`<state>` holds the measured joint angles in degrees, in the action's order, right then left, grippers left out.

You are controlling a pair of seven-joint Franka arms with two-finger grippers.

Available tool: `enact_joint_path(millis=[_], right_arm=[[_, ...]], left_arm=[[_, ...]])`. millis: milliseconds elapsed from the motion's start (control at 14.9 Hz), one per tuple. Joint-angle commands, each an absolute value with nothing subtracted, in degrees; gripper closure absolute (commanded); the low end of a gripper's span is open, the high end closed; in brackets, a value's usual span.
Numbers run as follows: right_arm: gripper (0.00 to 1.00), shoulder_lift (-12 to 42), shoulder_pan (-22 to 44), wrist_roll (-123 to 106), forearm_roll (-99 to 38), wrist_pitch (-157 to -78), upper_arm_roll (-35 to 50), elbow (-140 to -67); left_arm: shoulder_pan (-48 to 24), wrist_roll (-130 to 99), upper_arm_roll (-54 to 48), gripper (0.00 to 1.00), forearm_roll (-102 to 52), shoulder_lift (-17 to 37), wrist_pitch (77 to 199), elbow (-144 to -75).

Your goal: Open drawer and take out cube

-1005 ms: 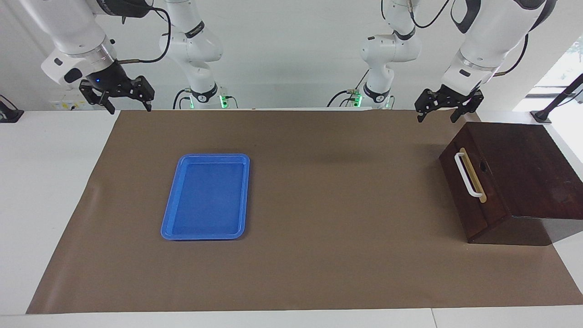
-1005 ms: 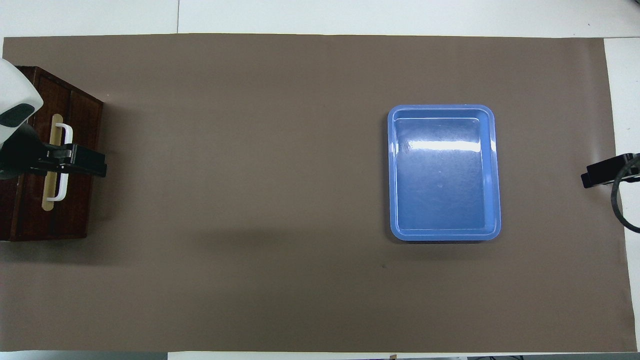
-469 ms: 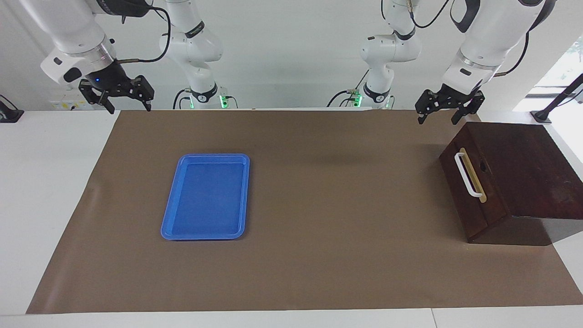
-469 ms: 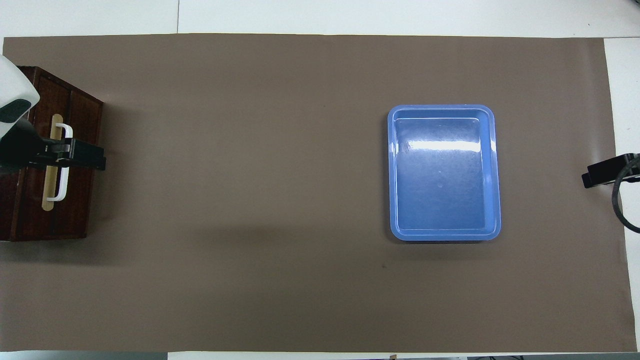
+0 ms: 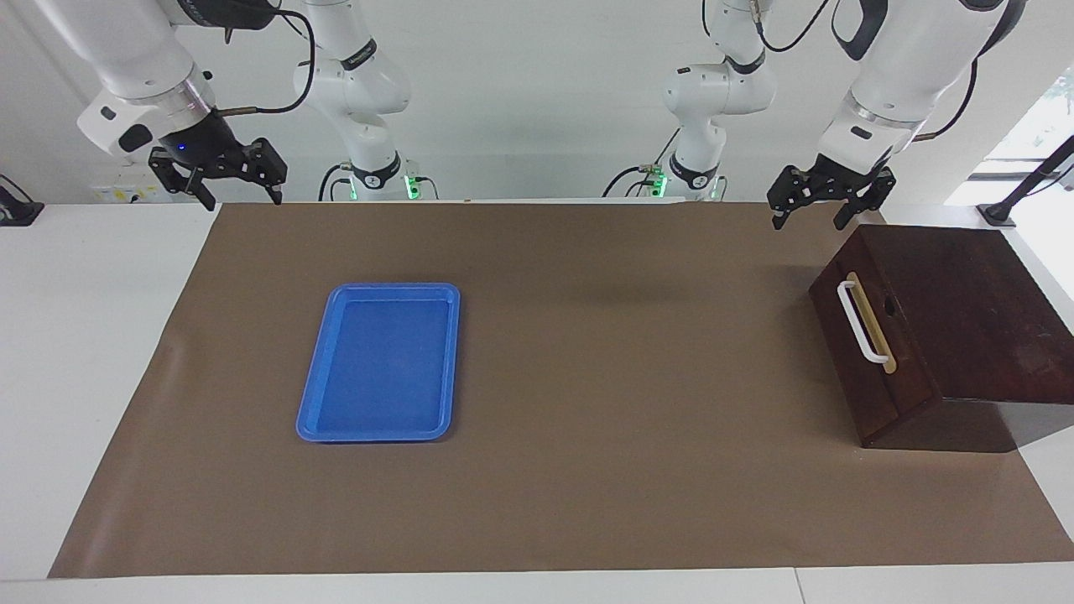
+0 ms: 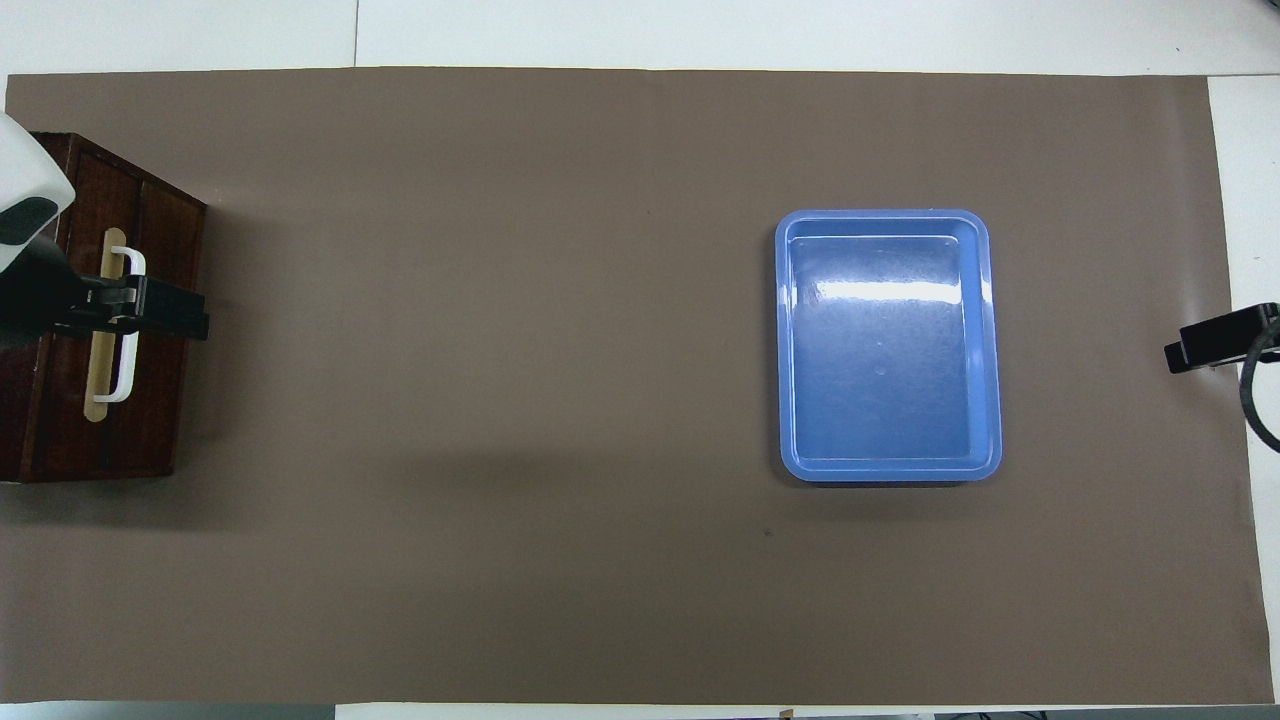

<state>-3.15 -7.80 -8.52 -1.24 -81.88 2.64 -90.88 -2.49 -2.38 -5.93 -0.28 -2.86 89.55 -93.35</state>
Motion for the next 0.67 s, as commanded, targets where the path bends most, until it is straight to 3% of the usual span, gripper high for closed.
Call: enact_joint_path(millis=[0,603], right_arm=[[0.00,-3.8,-9.7,-10.0,-2.5,-82.1,3.3,-91.3],[0.00,-3.8,-9.7,-9.8,-2.5,-81.7,3.3,-91.3]], left_arm=[[-2.2,-1.6,-5.9,0.00,1.2,-4.3,91.2,-95.8],[-7.8,-1.6,-6.1,0.00,20.0,-1.2,99.5,-100.6]])
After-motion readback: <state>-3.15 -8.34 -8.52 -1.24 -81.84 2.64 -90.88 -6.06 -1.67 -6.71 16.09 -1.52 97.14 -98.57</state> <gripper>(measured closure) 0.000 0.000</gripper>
